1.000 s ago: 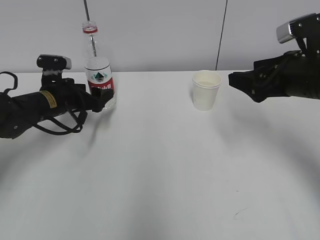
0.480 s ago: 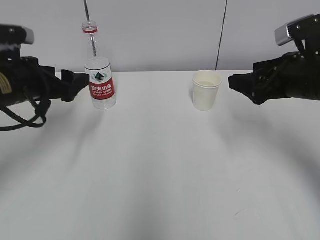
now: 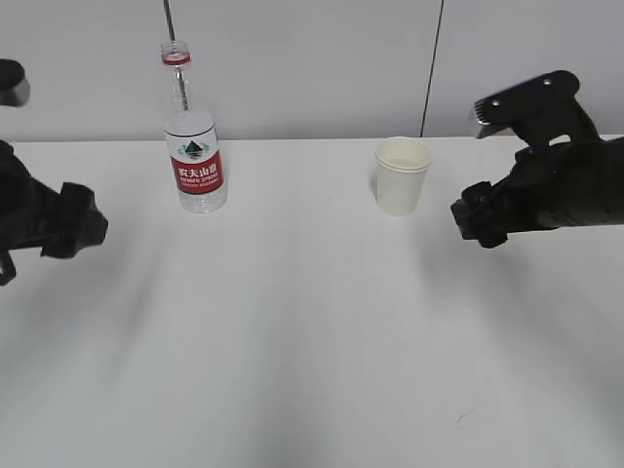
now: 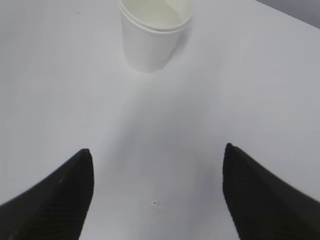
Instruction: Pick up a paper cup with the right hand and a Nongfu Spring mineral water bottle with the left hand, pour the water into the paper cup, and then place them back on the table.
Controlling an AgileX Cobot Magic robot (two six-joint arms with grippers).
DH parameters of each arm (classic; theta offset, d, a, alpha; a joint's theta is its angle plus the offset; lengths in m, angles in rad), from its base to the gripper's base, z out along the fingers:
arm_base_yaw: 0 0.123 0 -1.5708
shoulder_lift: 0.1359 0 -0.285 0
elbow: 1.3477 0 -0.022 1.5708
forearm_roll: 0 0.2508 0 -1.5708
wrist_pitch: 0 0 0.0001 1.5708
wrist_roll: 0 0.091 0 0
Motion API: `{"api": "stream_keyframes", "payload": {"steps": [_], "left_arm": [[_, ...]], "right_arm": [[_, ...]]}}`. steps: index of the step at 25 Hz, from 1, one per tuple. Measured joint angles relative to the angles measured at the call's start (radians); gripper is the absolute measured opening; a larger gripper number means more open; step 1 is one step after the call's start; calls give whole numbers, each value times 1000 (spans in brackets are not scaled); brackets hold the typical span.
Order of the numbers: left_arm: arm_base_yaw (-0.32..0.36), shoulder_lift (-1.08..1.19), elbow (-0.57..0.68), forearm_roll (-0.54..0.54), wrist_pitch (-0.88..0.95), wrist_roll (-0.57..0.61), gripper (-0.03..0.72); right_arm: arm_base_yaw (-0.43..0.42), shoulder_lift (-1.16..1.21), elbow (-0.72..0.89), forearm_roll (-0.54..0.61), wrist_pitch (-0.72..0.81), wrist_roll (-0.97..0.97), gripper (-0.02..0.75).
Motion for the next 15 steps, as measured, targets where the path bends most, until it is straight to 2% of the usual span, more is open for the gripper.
{"api": "stream_keyframes", "payload": {"steps": [3,6,11,13,15], "left_arm": [[-36,0,-47,-122,212,101,587],[-42,-1,-114,-251,373,192,587],[-43,-6,-206,-363,573,277,563],[-44,-14,-232,-399,651,305,550],[-44,-34,-248,-415,709,320,545]], "right_arm": [[87,-30,-33,136,105,-93,594],[134,-42,-93,360,277,-243,592],[138,-42,-199,716,623,-603,573],[138,-42,-233,849,715,-746,570],[138,-45,-263,927,783,-855,567]]}}
